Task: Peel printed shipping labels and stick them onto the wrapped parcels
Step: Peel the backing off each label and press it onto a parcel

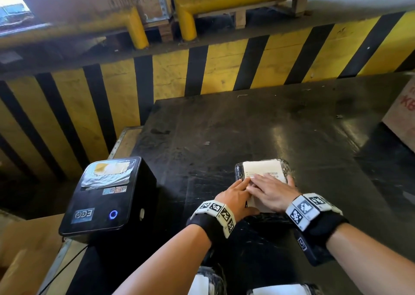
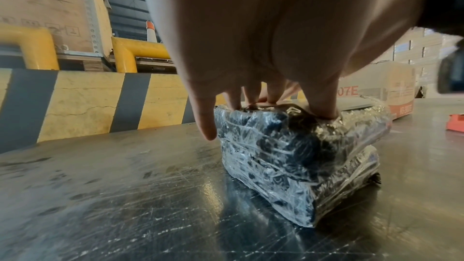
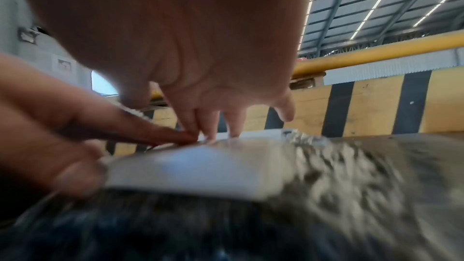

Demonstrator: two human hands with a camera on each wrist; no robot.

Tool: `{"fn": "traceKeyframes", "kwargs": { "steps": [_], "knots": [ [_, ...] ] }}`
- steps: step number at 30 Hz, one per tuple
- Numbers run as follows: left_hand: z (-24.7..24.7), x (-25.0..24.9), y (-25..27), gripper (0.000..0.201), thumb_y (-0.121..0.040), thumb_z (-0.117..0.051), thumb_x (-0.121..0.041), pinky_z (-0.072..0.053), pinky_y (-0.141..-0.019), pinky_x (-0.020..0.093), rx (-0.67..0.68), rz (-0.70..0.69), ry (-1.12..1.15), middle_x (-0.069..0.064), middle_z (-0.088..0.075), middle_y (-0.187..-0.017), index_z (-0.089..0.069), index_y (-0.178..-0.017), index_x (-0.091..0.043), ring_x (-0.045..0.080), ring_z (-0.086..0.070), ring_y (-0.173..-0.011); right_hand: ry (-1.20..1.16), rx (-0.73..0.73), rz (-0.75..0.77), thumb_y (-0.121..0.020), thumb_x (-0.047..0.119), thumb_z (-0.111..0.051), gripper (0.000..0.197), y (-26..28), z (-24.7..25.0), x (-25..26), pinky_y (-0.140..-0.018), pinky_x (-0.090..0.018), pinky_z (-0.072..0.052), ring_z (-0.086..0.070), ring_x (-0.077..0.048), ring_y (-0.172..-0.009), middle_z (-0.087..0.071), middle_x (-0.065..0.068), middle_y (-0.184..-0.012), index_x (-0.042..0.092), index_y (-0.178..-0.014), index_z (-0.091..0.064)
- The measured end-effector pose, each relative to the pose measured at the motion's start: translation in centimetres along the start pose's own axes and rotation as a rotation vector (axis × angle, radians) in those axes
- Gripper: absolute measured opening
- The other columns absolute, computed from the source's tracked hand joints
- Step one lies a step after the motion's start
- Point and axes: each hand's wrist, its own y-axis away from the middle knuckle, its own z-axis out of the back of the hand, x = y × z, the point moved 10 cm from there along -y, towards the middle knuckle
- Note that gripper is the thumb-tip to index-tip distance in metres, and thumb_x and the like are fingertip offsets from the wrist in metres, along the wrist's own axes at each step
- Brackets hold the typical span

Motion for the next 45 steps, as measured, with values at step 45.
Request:
{"fn": "traceKeyframes", "kwargs": {
  "steps": [45],
  "knots": [
    [-0.3, 0.9, -0.3, 0.106, -0.080, -0.056, -0.066, -0.010, -0.117, 0.054, 0.117, 0.064, -0.139, -0.006, 0.008, -0.160, 0.006, -0.152, -0.020, 0.015, -0.003, -0.148, 0.035, -0.102, 0.004, -0.089, 0.019, -0.041, 0.064, 4.4, -1.7, 0.4, -0.112, -0.059, 0.007, -0.005, -0.013, -0.146, -0.006, 0.008, -0.159, 0.021, -0.149, -0.015]
  ]
}}
